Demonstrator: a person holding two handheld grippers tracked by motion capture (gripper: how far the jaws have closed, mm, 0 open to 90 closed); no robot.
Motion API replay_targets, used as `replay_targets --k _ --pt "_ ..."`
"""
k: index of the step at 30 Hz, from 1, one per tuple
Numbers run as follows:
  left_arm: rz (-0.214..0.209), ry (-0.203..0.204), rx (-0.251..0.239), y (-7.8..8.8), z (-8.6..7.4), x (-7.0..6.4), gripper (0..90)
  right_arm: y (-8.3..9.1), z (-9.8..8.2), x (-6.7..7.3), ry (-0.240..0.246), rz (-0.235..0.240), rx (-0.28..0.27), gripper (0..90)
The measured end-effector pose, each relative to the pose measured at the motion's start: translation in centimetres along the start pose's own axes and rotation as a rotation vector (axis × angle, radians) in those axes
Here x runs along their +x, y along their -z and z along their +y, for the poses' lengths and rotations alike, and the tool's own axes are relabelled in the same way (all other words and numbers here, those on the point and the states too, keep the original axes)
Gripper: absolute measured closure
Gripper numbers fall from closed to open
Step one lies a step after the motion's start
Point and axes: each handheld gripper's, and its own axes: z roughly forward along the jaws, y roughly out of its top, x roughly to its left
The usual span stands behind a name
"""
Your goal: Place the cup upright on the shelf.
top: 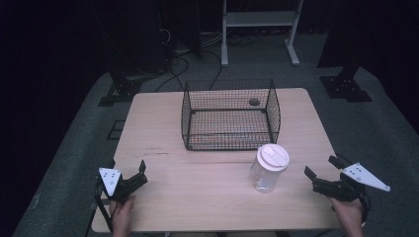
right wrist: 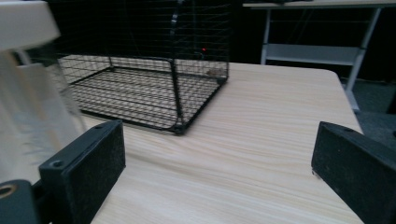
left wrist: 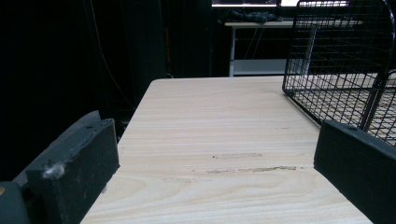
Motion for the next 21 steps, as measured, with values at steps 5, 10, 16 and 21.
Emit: replay_targets --k 5,10,16,21 --pt "0.0 -0.003 0.001 0.0 0.0 0.0 0.0 0.1 0.5 1.3 0.038 0.046 0.019 2.1" --pt "0.0 -0.003 0.0 0.0 0.0 0.0 0.0 0.2 0.9 2.5 0.057 0.082 0.009 1.4" --pt "-0.006 -0.007 -0.003 0.0 0.0 -0.1 0.0 -0.1 1.0 3.7 0.084 0.111 0.013 1.5" --pt "-0.006 -0.006 -0.003 0.0 0.0 0.0 0.0 -0.4 0.9 5.0 0.095 0.154 0.02 1.4"
